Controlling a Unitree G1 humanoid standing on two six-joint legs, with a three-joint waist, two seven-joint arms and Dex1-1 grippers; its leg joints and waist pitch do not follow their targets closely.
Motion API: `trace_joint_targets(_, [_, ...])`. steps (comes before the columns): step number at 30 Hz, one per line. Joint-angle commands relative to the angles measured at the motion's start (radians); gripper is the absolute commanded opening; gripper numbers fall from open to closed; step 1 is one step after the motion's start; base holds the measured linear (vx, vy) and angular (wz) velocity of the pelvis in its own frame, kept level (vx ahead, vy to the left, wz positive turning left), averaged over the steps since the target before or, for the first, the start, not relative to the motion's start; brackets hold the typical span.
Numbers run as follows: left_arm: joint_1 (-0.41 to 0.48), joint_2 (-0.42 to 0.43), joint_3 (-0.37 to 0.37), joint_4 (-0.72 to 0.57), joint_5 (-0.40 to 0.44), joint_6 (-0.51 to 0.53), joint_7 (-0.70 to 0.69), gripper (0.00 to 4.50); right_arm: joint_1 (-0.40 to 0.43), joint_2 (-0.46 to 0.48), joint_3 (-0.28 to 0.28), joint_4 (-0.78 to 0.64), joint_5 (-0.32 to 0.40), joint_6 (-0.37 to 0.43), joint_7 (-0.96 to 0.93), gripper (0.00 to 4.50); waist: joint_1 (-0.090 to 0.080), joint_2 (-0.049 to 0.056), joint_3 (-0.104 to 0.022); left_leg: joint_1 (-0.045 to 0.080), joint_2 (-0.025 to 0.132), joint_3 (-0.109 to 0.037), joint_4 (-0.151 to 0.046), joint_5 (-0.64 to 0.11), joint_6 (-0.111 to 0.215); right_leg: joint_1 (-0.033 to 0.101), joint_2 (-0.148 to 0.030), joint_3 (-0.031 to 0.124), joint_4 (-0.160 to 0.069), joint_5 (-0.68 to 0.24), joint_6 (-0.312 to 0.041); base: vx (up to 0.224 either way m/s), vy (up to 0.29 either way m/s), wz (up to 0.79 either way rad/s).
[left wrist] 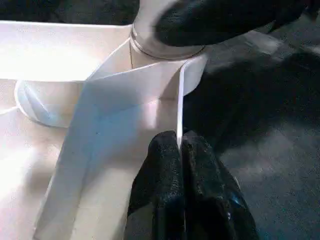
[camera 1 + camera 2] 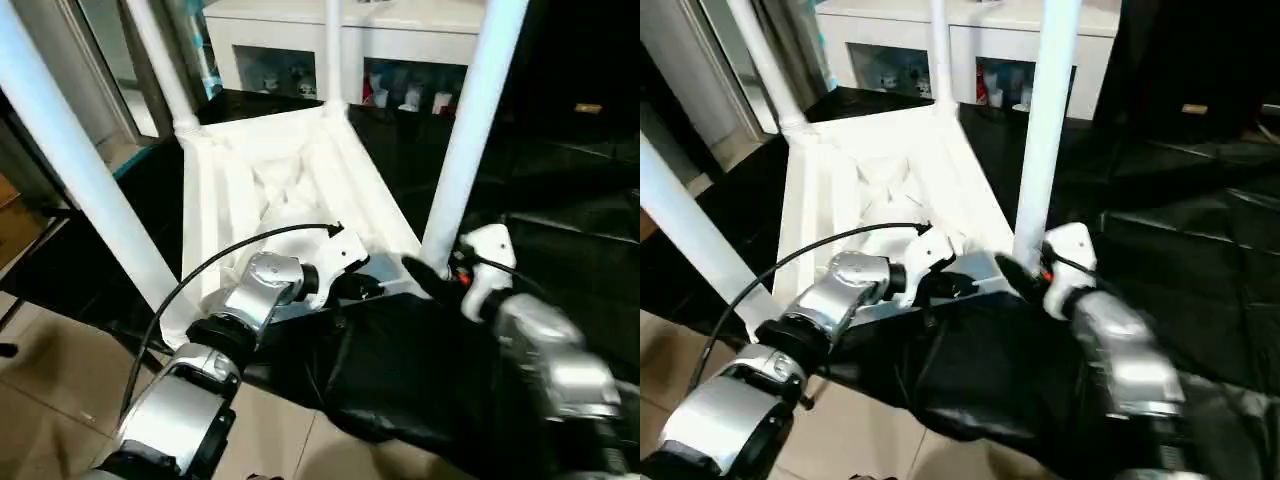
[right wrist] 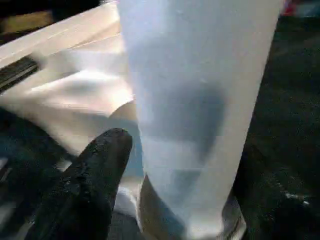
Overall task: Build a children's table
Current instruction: Rotate leg to tighten
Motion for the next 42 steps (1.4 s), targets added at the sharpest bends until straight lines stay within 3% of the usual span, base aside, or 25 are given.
trace_joint_targets(1, [0.002,-0.021,-0.001,-0.034,-0.051,-0.036,-0.033,0.0,0.033,0.021,0.135,-0.018,0.04,0.038,0.15,3.16,0.001,-0.028,-0.046,0.014,0.039,-0.026,-0.072,-0.271,0.085,0.034,-0.021,0.016,-0.071,-0.23,-0.201,0.0,0.0,0.0])
trace_joint_targets(2, [0.009,-0.006,-0.008,-0.047,-0.057,-0.041,-0.08,0.0,0.035,-0.014,0.128,-0.025,0.05,0.034,0.185,3.16,0.005,-0.026,-0.047,0.014,0.039,-0.022,-0.068,-0.243,0.099,0.029,-0.022,0.016,-0.069,-0.208,-0.209,0.0,0.0,0.0])
trace_joint_targets(7, [0.031,0.054,-0.033,-0.09,-0.074,-0.044,-0.249,0.0,0.024,-0.119,0.093,-0.027,0.083,0.033,0.308,3.16,0.011,-0.023,-0.058,0.006,0.039,-0.02,-0.05,-0.131,0.149,0.037,-0.018,0.01,-0.041,-0.027,-0.268,0.0,0.0,0.0])
trace_joint_targets(11, [0.037,0.088,-0.039,-0.101,-0.075,-0.045,-0.315,0.0,0.021,-0.163,0.094,-0.044,0.103,0.045,0.373,3.16,0.022,-0.02,-0.066,0.01,0.04,-0.018,-0.037,-0.049,0.199,0.037,-0.015,0.008,-0.023,0.117,-0.306,0.0,0.0,0.0])
trace_joint_targets(16, [0.046,0.112,-0.041,-0.117,-0.082,-0.039,-0.365,0.0,0.024,-0.19,0.103,-0.049,0.113,0.048,0.422,2.81,0.031,-0.019,-0.068,0.008,0.042,-0.019,-0.03,-0.02,0.223,0.034,-0.016,0.007,-0.016,0.142,-0.316,0.0,0.0,0.0])
trace_joint_targets(19, [0.054,0.126,-0.044,-0.13,-0.087,-0.032,-0.385,0.0,0.025,-0.202,0.112,-0.043,0.121,0.05,0.452,2.63,0.032,-0.02,-0.062,0.01,0.045,-0.018,-0.038,-0.094,0.188,0.034,-0.018,0.008,-0.026,0.023,-0.306,0.0,0.0,0.0])
trace_joint_targets(23, [0.062,0.123,-0.041,-0.138,-0.085,-0.027,-0.379,0.0,0.036,-0.194,0.119,-0.047,0.128,0.062,0.445,2.54,0.03,-0.022,-0.058,0.011,0.046,-0.018,-0.045,-0.161,0.144,0.033,-0.019,0.011,-0.034,-0.07,-0.291,0.0,0.0,0.0])
trace_joint_targets(28, [0.032,0.074,-0.005,-0.084,-0.061,-0.029,-0.192,0.0,0.069,-0.121,0.128,-0.046,0.072,0.06,0.293,2.39,0.027,-0.023,-0.058,0.011,0.043,-0.019,-0.048,-0.183,0.115,0.03,-0.019,0.012,-0.038,-0.1,-0.272,0.0,0.0,0.0])
trace_joint_targets(31, [-0.004,0.015,0.026,-0.041,-0.06,-0.016,-0.046,0.0,0.063,-0.008,0.105,0.035,0.003,0.04,0.069,2.32,0.013,-0.025,-0.05,0.011,0.039,-0.022,-0.058,-0.252,0.068,0.027,-0.021,0.012,-0.054,-0.238,-0.234,0.0,0.0,0.0])
trace_joint_targets(33, [-0.02,-0.018,0.035,-0.026,-0.06,-0.006,0.013,0.0,0.055,0.053,0.094,0.069,-0.01,0.044,-0.026,2.25,-0.006,-0.025,-0.045,0.013,0.034,-0.029,-0.067,-0.326,0.021,0.027,-0.022,0.01,-0.067,-0.374,-0.194,0.0,0.0,0.0])
trace_joint_targets(34, [-0.025,-0.029,0.037,-0.02,-0.058,-0.005,0.038,0.0,0.052,0.077,0.087,0.077,-0.011,0.049,-0.061,2.15,-0.009,-0.027,-0.044,0.014,0.034,-0.03,-0.068,-0.337,0.016,0.026,-0.022,0.01,-0.071,-0.402,-0.181,0.0,0.0,0.0])
trace_joint_targets(35, [-0.03,-0.049,0.04,-0.015,-0.061,-0.001,0.064,0.0,0.044,0.114,0.08,0.086,-0.01,0.058,-0.108,2.12,-0.011,-0.021,-0.045,0.02,0.035,-0.031,-0.069,-0.351,0.01,0.022,-0.02,0.012,-0.075,-0.416,-0.168,0.0,0.0,0.0])
trace_joint_targets(36, [-0.034,-0.061,0.042,-0.011,-0.063,0.0,0.08,0.0,0.038,0.139,0.075,0.092,-0.009,0.065,-0.138,2.11,-0.014,-0.022,-0.045,0.027,0.033,-0.028,-0.07,-0.357,0.009,0.016,-0.018,0.013,-0.08,-0.413,-0.166,0.0,0.0,0.0])
trace_joint_targets(39, [-0.038,-0.082,0.042,-0.005,-0.06,0.001,0.117,0.0,0.026,0.182,0.07,0.104,-0.015,0.067,-0.195,2.06,-0.019,-0.021,-0.045,0.021,0.032,-0.03,-0.073,-0.348,0.019,0.019,-0.017,0.012,-0.083,-0.4,-0.16,0.0,0.0,0.0])
trace_joint_targets(41, [-0.039,-0.111,0.047,-0.001,-0.066,-0.002,0.134,0.0,0.017,0.235,0.1,0.1,-0.012,0.066,-0.188,2.06,-0.024,-0.018,-0.045,0.02,0.031,-0.03,-0.073,-0.356,0.021,0.019,-0.016,0.012,-0.083,-0.4,-0.159,0.0,0.0,0.0])
trace_joint_targets(42, [-0.038,-0.118,0.048,-0.001,-0.068,-0.002,0.136,0.0,0.015,0.248,0.109,0.098,-0.008,0.065,-0.18,2.41,-0.024,-0.019,-0.045,0.018,0.031,-0.031,-0.074,-0.358,0.022,0.02,-0.017,0.011,-0.082,-0.402,-0.158,0.0,0.0,0.0])
